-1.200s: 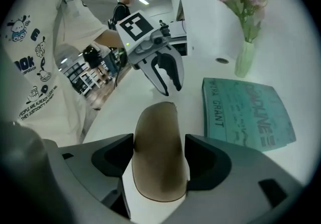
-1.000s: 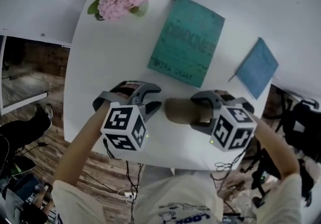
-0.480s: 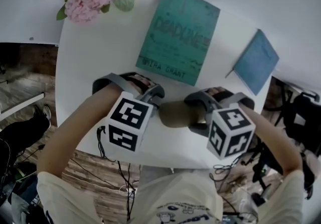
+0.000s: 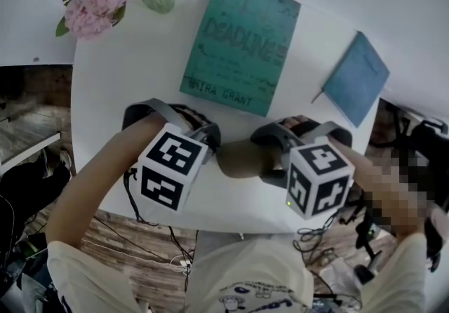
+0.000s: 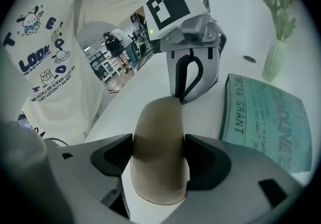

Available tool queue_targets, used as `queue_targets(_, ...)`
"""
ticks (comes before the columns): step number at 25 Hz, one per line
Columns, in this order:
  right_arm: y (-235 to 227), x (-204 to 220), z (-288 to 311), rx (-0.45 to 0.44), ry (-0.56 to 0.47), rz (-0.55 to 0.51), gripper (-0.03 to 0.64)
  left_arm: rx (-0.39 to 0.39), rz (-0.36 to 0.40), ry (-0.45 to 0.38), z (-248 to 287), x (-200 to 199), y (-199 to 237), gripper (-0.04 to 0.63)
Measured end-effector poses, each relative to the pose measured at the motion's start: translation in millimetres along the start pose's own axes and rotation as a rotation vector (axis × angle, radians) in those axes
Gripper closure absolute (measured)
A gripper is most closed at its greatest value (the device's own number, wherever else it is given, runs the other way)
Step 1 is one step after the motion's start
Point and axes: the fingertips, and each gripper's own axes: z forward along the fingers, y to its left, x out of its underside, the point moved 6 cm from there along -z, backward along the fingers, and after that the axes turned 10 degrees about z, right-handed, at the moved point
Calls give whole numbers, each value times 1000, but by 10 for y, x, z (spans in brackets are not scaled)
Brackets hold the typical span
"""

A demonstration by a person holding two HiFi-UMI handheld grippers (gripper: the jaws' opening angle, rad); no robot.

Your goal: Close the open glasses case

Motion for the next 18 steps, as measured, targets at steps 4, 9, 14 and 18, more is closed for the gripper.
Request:
queue_targets(4,-2,13,1,-9,-16,8,307,-47,-87,-11,8,19,-34,589)
queue_targets(9,-22,35,8,-22,-52,34,305,-159,-114,38,-7,-3,-57,594)
queue_targets(14,-56,61,11,-30,-63,87,305,-204,-117,86,1,-48,-118,594)
queue_targets(18,-17,49,36,-39,-31,87,302,-240,-141,102,26,-116,-262,594)
